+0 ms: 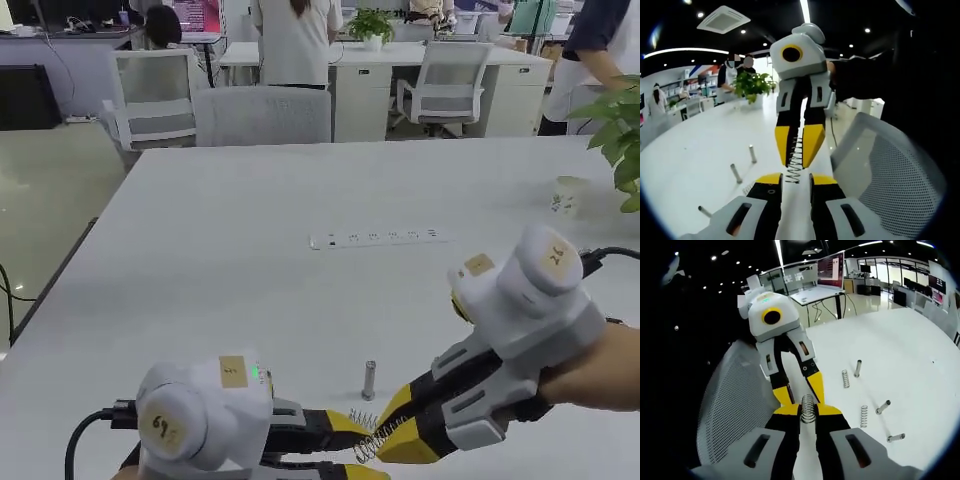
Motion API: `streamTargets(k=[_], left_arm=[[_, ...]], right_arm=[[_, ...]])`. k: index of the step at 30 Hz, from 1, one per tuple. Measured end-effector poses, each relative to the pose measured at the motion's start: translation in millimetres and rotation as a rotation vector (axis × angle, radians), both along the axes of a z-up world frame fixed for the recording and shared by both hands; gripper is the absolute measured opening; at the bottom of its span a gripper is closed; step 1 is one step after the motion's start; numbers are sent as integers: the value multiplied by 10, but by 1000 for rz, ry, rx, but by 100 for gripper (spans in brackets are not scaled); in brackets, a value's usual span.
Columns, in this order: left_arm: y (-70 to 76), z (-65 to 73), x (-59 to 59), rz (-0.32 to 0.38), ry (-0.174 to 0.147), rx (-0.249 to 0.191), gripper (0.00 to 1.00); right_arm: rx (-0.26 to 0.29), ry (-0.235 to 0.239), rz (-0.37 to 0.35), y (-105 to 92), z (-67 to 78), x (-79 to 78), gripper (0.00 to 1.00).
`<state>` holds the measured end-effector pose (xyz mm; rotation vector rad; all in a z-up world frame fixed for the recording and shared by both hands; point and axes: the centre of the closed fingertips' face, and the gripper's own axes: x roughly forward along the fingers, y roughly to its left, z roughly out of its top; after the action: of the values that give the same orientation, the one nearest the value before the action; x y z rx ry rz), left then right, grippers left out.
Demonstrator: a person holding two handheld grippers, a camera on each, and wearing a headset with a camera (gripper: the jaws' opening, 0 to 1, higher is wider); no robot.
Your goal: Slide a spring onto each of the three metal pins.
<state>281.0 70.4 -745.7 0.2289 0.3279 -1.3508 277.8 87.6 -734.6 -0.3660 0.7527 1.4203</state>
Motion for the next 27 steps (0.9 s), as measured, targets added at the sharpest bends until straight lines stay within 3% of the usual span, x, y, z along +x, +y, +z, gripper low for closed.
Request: streamTargets(k=[11,27], left_arm=[[62,-26,54,50,26,-20,31],[407,-103,103,165,62,-35,51]], right_arm=[[-42,-15,-8,-70,-30,43,8],[-90,-36,-48,-277,-49,180,8]])
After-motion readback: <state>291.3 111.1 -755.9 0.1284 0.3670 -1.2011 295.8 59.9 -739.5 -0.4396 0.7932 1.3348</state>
